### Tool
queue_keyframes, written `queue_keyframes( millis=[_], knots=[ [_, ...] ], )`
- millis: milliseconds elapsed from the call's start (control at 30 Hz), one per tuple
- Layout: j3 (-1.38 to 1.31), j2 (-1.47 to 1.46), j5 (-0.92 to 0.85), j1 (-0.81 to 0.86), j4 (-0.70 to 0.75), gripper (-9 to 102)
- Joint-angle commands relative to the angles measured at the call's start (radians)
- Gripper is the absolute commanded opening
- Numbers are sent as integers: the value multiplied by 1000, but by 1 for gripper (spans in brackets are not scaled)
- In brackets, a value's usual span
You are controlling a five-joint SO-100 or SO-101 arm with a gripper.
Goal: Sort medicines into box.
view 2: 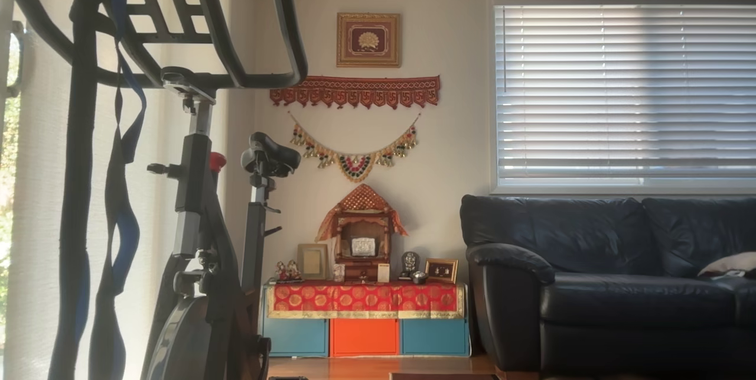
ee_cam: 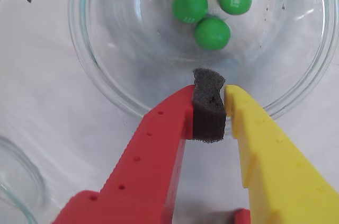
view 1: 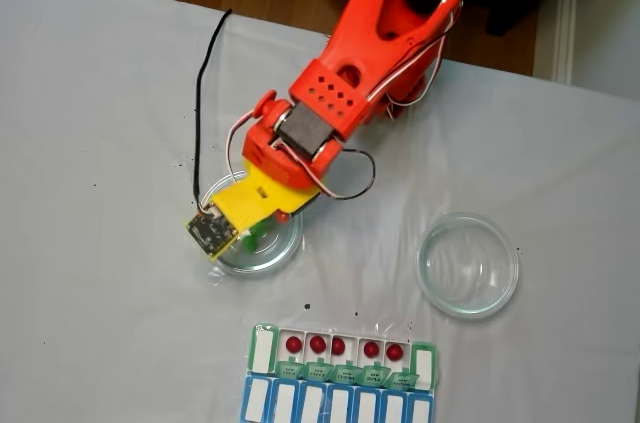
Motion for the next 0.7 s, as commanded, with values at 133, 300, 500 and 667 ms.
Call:
queue_keyframes(
  millis=[133, 300, 500, 667],
  knots=[
    [-129, -20, -141, 48, 48, 5],
    [-112, -44, -202, 67, -2, 14],
    [-118, -84, -264, 87, -20, 22],
    [-87, -78, -268, 86, -51, 26]
  ],
)
